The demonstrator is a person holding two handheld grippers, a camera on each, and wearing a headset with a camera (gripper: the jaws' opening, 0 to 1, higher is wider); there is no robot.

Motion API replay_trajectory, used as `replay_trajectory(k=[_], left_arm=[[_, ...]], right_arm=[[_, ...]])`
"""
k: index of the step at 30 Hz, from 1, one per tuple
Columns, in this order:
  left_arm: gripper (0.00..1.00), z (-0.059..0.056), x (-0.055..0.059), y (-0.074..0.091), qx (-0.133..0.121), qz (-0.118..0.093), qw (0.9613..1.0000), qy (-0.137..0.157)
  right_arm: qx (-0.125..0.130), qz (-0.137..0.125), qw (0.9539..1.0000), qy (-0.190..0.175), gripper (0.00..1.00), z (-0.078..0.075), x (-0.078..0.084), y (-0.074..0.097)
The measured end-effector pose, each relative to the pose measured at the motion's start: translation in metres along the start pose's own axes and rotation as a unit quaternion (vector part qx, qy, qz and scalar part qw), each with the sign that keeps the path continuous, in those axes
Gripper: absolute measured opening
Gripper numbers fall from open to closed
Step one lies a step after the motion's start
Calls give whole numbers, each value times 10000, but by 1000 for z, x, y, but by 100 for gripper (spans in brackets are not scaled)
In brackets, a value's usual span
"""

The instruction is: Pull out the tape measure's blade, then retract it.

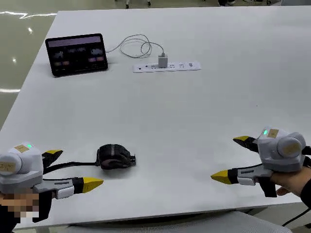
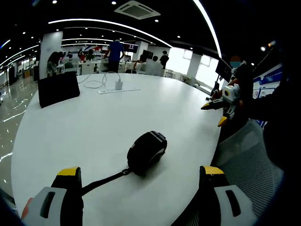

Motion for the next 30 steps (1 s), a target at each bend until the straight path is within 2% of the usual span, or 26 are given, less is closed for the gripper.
replay_trajectory(k=[2,5,7,17,23,27,30], left_arm=[[100,1,-1,2,-12,-28,9999,-132],[100,3,2,6,-15,74,10000,-61],[100,5,4,8,-63,128,9999,-82],[100,7,5,13,-21,96,9999,29],[100,9,6,14,-58,161,9999,-10],[100,10,4,14,-101,199,9997,-65],[100,10,2,14,-76,158,9998,-40]], right_arm=[[74,-23,9999,-78,84,-1,1,7],[172,-83,9995,-237,87,-4,2,15],[213,-79,9995,-224,87,-6,8,18],[235,-17,9993,-291,92,-3,11,18],[247,11,9992,-329,94,-6,14,20],[178,-22,9988,-449,100,-7,15,23],[206,0,9990,-388,100,-7,16,24]])
Point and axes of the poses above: the centre of the closed fingertips' face, and the gripper's own axes: y roughly backward along the fingers, z roughly to its left, x roughly out of its underside, the point moved 4 cm from there along y, roughly backward along the fingers, and after that the axes turned 4 degrees about -z, right-handed, at the moved point
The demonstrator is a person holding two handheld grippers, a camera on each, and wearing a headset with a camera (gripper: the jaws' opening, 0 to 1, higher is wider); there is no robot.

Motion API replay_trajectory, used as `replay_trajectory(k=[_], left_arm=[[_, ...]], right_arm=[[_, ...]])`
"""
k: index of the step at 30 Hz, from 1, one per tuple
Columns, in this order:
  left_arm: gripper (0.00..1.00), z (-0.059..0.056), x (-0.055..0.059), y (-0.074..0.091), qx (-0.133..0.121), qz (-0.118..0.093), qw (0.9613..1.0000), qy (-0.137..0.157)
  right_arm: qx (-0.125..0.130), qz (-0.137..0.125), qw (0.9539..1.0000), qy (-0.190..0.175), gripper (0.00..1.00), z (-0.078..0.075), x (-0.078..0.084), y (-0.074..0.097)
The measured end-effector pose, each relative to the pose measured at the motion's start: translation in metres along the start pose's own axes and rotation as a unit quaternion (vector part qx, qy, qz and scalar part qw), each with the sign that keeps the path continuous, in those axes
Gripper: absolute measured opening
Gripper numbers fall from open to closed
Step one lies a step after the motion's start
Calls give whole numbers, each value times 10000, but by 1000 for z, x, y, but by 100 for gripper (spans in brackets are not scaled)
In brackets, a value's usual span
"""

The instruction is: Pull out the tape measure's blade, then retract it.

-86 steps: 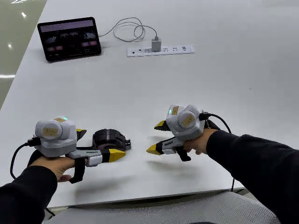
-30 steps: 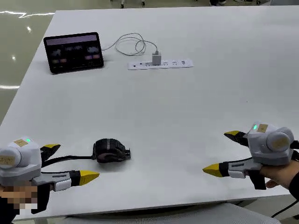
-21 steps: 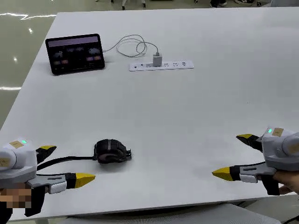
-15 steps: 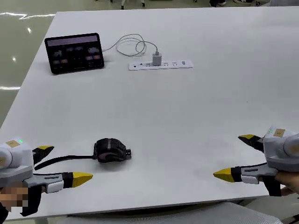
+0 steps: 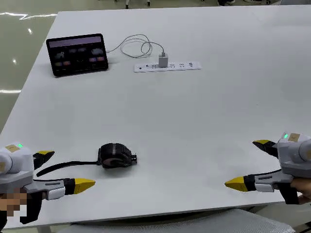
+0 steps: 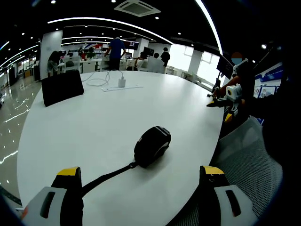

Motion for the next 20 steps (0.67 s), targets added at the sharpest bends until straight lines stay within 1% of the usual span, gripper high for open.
replay_trajectory(k=[4,7,13,18,20], left_arm=[[100,-1,0,1,14,15,10000,-5],[100,-1,1,2,14,37,10000,43],[100,-2,4,3,9,83,9999,58],[100,0,3,2,-3,88,9999,64],[100,1,1,2,-20,72,10000,51]], right_arm=[[39,-26,10000,-11,100,-2,0,2],[91,-58,9999,-15,100,-4,0,4],[96,-64,9999,-27,100,-4,1,5],[82,-62,9999,-36,100,-4,1,5],[62,-60,10000,-28,100,-4,1,4]])
Point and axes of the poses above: the centre of the closed fingertips' face, and the gripper's own axes: y roughly backward along the fingers, z roughly to its left, x roughly out of its underside, the point moved 4 cm from there along y, roughly backward along the fingers, and after that the axes turned 4 degrees about -z, right-handed, at the moved point
